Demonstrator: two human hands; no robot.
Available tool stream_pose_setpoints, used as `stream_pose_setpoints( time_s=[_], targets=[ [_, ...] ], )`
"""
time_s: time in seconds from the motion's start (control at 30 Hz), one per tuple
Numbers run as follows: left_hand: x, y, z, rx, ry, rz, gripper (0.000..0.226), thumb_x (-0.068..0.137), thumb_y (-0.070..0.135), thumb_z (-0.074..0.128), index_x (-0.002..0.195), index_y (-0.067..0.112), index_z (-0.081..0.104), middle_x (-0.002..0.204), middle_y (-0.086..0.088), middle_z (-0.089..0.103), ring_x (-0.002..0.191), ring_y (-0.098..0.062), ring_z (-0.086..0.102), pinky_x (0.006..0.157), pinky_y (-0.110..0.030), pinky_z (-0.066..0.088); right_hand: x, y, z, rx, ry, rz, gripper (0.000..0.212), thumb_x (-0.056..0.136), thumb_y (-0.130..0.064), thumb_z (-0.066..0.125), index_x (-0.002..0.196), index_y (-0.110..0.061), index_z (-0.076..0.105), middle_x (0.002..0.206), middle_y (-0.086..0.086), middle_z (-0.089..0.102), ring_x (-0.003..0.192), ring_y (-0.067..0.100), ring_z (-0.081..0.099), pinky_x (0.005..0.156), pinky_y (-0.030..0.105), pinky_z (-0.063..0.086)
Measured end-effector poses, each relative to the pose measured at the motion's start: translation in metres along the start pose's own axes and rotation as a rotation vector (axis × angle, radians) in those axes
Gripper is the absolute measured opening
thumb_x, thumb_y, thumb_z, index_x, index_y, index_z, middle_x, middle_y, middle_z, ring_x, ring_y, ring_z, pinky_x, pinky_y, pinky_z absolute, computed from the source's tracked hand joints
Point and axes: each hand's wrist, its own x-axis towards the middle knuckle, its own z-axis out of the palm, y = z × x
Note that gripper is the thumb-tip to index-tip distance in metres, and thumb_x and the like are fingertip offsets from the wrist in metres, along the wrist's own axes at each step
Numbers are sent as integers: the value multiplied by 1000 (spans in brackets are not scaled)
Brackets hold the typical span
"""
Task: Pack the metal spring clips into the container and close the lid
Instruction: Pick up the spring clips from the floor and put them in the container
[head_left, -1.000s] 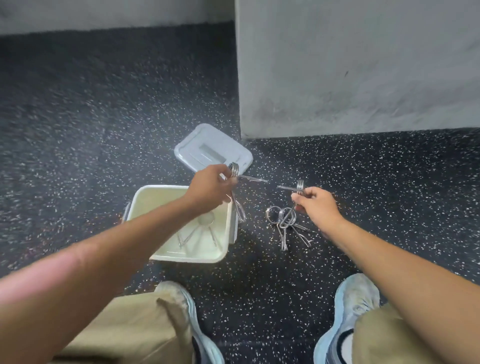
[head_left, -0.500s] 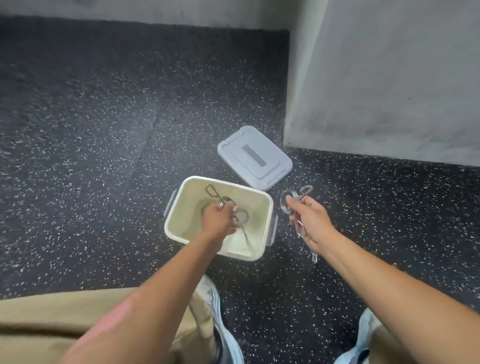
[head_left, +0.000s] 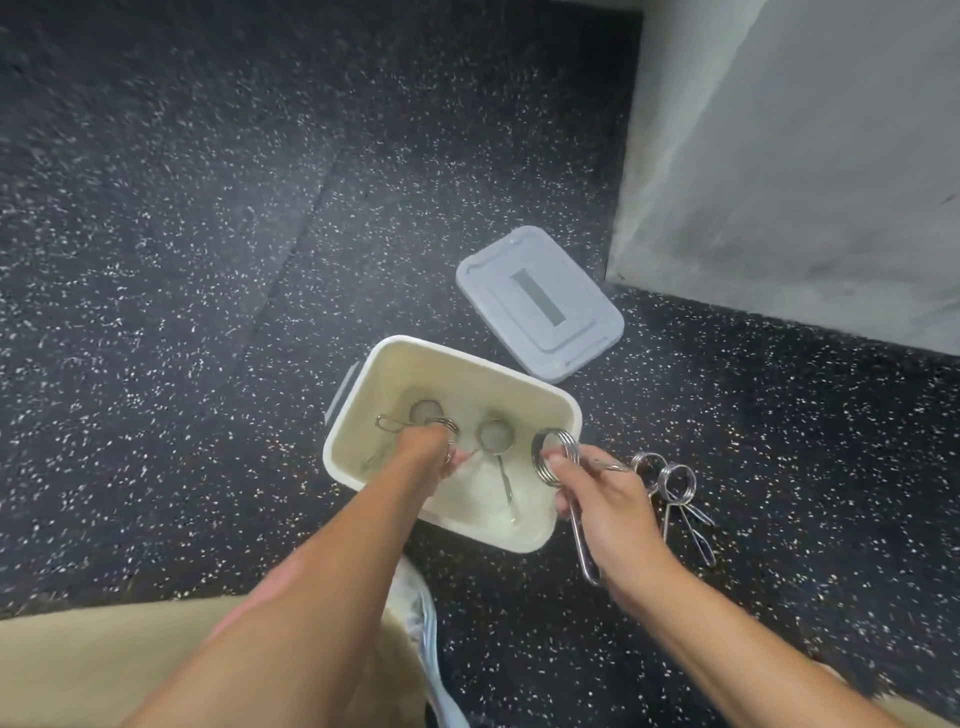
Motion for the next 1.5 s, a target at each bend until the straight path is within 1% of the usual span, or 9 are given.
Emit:
stream_pose_setpoints(
  time_s=[0.2, 0.4, 0.57, 0.77, 0.83, 0.97, 1.3, 1.4, 1.5],
  targets=[
    [31, 1, -1, 163, 67, 67, 20, 100, 19, 43, 110, 8, 56, 72, -8, 58, 43, -15, 53, 35, -16, 41, -8, 0, 8, 85, 16, 118, 10, 93, -13, 65, 94, -18, 74, 68, 13, 65, 62, 16, 60, 62, 19, 52],
    [30, 5, -10, 228, 70, 7, 41, 104, 29, 39, 124, -3, 55, 66, -14, 50, 49, -23, 48, 57, -30, 43, -3, 4, 17, 125, 75, 213, 9, 92, -8, 63, 97, -11, 70, 85, 18, 75, 71, 21, 63, 88, 44, 53],
    [20, 5, -17, 323, 43, -33, 35, 101, 32, 38, 85, 4, 53, 75, -13, 56, 54, -23, 50, 54, -28, 36, 14, 17, 33, 250, 107, 372, 13, 92, -4, 60, 88, 3, 71, 67, 4, 70, 52, 12, 49, 64, 29, 42],
    [-4, 20, -9, 384, -35, 60, 39, 100, 29, 48, 135, 10, 49, 117, -5, 45, 102, -24, 43, 85, -32, 35, 30, 29, 63, 523, 151, 467, 8, 98, -7, 57, 101, -5, 65, 104, 16, 70, 59, 11, 61, 54, 20, 50],
    [-8, 26, -10, 430, -34, 84, 31, 98, 26, 50, 124, 9, 54, 113, -7, 46, 98, -26, 43, 81, -33, 37, 33, 32, 75, 554, 211, 471, 11, 99, -9, 57, 104, 0, 62, 105, 21, 71, 59, 15, 67, 48, 19, 50],
    [-17, 41, -12, 452, -75, 134, 17, 99, 26, 47, 102, 10, 54, 104, -12, 54, 75, -24, 50, 63, -29, 39, 46, 38, 94, 530, 317, 505, 13, 98, -16, 55, 90, -8, 61, 68, 7, 69, 52, 18, 62, 46, 27, 40],
    [-36, 65, -14, 263, -204, 164, 17, 100, 21, 45, 91, 11, 55, 92, -8, 59, 58, -17, 41, 55, -28, 31, 107, 66, 115, 689, 519, 568, 15, 95, -21, 64, 99, -7, 61, 86, 16, 66, 45, 15, 49, 28, 15, 32],
    [-35, 65, -16, 272, -195, 164, 21, 99, 24, 46, 106, 8, 58, 101, -9, 64, 61, -18, 50, 58, -28, 40, 113, 72, 121, 684, 562, 606, 20, 92, -24, 68, 89, -6, 61, 87, 13, 72, 49, 16, 56, 36, 20, 43],
    [-32, 64, -17, 292, -198, 168, 23, 100, 25, 46, 110, 8, 58, 104, -9, 65, 64, -19, 54, 61, -29, 44, 117, 74, 129, 710, 607, 606, 23, 93, -24, 67, 104, -4, 60, 93, 8, 73, 70, 21, 68, 61, 30, 54]
  ],
)
